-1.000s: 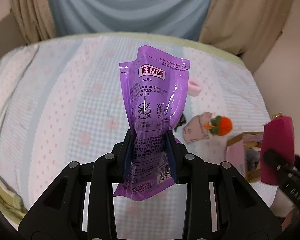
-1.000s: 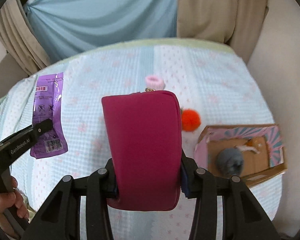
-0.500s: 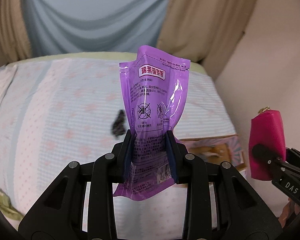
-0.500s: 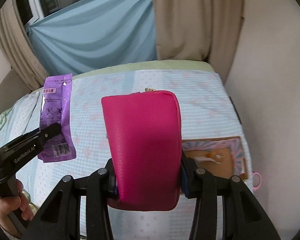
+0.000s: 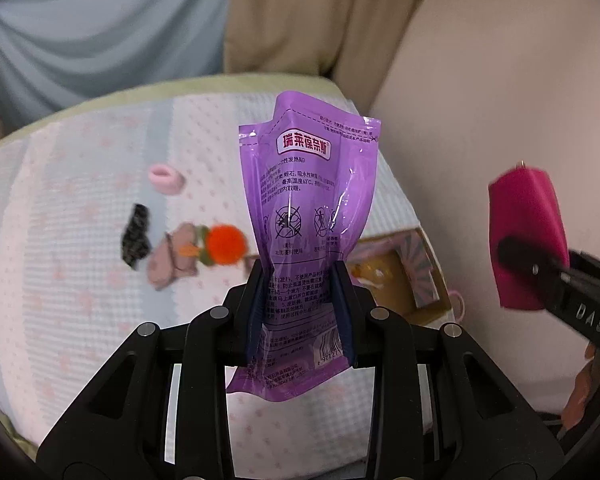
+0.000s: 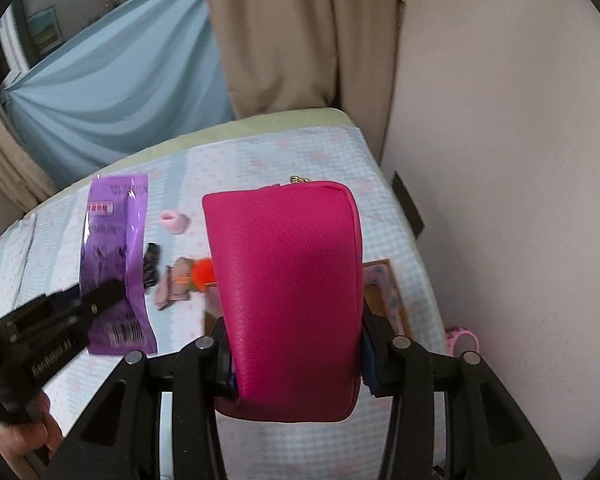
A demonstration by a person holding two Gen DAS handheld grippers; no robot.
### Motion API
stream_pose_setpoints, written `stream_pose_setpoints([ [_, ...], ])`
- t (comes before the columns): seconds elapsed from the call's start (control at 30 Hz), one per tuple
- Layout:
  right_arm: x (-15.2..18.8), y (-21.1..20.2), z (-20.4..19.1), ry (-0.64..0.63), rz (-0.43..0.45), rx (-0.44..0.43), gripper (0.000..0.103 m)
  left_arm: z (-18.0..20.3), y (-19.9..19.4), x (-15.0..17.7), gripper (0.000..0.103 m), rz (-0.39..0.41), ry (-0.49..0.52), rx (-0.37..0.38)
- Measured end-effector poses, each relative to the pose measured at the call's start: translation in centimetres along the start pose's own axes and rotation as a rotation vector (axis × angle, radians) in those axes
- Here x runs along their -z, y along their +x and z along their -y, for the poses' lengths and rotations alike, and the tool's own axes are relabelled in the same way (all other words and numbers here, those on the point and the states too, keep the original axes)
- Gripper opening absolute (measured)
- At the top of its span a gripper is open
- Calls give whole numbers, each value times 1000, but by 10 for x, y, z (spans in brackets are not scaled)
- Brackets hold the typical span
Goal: Organize soft objects
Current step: 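Lift the purple packet and magenta pouch and lower both into the cardboard box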
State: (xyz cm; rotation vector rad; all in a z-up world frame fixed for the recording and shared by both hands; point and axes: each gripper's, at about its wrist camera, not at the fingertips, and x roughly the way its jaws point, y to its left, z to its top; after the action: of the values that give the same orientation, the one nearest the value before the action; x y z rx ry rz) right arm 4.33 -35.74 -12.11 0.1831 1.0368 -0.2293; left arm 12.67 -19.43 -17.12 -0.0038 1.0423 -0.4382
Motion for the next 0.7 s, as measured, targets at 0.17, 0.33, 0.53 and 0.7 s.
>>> stream_pose_setpoints([
  [0.17,-2,39,33,29,-65,27,41,30,45,6,28,-81,25,8],
  [0.33,4,99,66,67,-171,24,41,56,100,17,28,-175,53,11],
  [0.53,19,162,100,162,-279,3,41,88,170,41,28,-301,142,-13],
  [0.7,33,202,113,219,-354,-28,41,94,216,48,28,-376,165,-51],
])
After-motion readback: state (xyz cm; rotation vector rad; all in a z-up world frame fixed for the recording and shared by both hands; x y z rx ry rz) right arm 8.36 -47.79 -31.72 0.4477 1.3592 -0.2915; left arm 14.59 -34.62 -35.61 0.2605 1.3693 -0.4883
